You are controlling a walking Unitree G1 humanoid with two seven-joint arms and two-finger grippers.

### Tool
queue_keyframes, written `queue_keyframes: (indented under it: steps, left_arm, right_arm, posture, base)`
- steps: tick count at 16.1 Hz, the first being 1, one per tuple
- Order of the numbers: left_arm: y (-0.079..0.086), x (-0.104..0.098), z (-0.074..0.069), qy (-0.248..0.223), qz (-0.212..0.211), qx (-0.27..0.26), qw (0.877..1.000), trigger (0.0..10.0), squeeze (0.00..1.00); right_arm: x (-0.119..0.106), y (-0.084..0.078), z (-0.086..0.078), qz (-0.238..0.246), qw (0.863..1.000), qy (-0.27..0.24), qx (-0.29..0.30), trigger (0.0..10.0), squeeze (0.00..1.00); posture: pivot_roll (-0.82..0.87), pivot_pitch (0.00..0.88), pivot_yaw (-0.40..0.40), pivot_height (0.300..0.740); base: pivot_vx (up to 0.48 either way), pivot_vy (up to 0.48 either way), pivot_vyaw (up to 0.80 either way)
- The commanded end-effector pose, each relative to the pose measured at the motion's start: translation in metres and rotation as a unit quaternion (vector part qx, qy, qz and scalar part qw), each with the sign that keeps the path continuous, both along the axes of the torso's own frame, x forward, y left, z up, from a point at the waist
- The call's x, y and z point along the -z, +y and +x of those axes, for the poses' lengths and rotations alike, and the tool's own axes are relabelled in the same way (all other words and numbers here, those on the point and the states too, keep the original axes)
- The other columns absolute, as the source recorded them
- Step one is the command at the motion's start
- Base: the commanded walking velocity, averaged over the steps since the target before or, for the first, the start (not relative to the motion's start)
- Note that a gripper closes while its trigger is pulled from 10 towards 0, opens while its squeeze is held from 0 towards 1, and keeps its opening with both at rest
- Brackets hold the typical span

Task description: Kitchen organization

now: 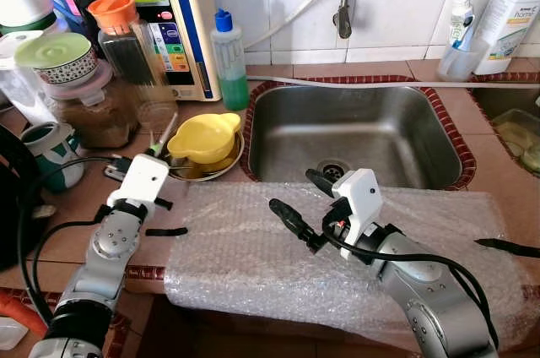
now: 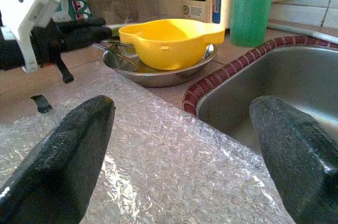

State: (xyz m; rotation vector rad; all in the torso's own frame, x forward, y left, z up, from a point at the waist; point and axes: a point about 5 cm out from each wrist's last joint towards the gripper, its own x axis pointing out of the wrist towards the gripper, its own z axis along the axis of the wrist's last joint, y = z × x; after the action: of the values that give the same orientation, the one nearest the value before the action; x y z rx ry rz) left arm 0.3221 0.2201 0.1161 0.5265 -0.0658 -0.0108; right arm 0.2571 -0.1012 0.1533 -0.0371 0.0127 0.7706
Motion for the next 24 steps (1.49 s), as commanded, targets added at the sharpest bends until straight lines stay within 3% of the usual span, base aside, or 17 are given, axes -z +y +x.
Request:
queue_keyframes:
  steps: [1,5,6,8,10,11,14,16,19,20,21,24]
  left_arm:
    - [0.01,-0.01,-0.002,-0.03,0.001,-0.023,0.999,0.0,0.0]
    - [0.012,-0.026,-0.005,-0.082,-0.011,-0.046,0.995,0.0,0.0]
    - [0.01,-0.033,-0.005,-0.102,-0.029,-0.046,0.993,0.0,0.0]
    - [0.003,-0.043,-0.003,-0.126,-0.111,-0.038,0.985,0.0,0.0]
    - [-0.004,-0.049,-0.002,-0.136,-0.152,-0.026,0.979,0.0,0.0]
    - [-0.008,-0.049,-0.001,-0.128,-0.227,-0.026,0.965,0.0,0.0]
    - [-0.022,-0.054,0.001,-0.116,-0.339,0.001,0.933,0.0,0.0]
    - [-0.032,-0.058,0.001,-0.112,-0.373,0.028,0.92,0.0,0.0]
    - [-0.045,-0.073,0.001,-0.118,-0.46,0.075,0.877,0.0,0.0]
    - [-0.046,-0.075,0.0,-0.119,-0.463,0.08,0.875,0.0,0.0]
    - [-0.051,-0.077,-0.001,-0.104,-0.492,0.101,0.858,0.0,0.0]
    - [-0.071,-0.07,-0.008,-0.057,-0.537,0.141,0.83,0.0,0.0]
  right_arm:
    - [-0.006,0.0,0.001,0.002,1.0,-0.016,0.002,10.0,0.0]
    - [-0.007,-0.001,0.004,0.001,1.0,-0.021,0.008,10.0,0.0]
    - [-0.007,-0.002,0.005,0.0,1.0,-0.023,0.01,10.0,0.0]
    - [-0.008,-0.002,0.007,0.001,1.0,-0.026,0.013,10.0,0.0]
    - [-0.008,-0.002,0.009,0.001,0.999,-0.028,0.016,10.0,0.0]
    - [-0.008,-0.003,0.009,0.0,0.999,-0.029,0.02,10.0,0.0]
    - [-0.009,-0.006,0.012,0.0,0.999,-0.033,0.035,10.0,0.0]
    - [-0.009,-0.007,0.014,0.002,0.999,-0.033,0.04,10.0,0.0]
    - [-0.008,-0.008,0.015,0.001,0.998,-0.034,0.046,10.0,0.0]
    - [-0.007,-0.008,0.015,0.001,0.998,-0.034,0.047,10.0,0.0]
    - [-0.008,-0.008,0.016,0.002,0.998,-0.036,0.051,10.0,0.0]
    - [-0.016,-0.014,0.025,0.014,0.995,-0.05,0.083,10.0,0.0]
  posture:
    - [-0.3,0.076,0.111,0.74]
    - [-0.29,0.068,0.108,0.74]
    - [-0.29,0.066,0.107,0.74]
    - [-0.28,0.063,0.107,0.74]
    - [-0.28,0.063,0.107,0.74]
    - [-0.28,0.063,0.105,0.74]
    - [-0.28,0.063,0.107,0.74]
    - [-0.28,0.064,0.106,0.74]
    - [-0.28,0.066,0.107,0.74]
    - [-0.28,0.066,0.108,0.74]
    - [-0.28,0.068,0.109,0.74]
    - [-0.27,0.07,0.112,0.74]
  base:
    - [0.0,0.0,0.0]
    - [0.0,0.0,0.0]
    - [0.0,0.0,0.0]
    - [0.0,0.0,0.0]
    - [0.0,0.0,0.0]
    - [0.0,0.0,0.0]
    - [0.0,0.0,0.0]
    - [0.0,0.0,0.0]
    - [0.0,0.0,0.0]
    - [0.0,0.0,0.0]
    - [0.0,0.0,0.0]
    - [0.0,0.0,0.0]
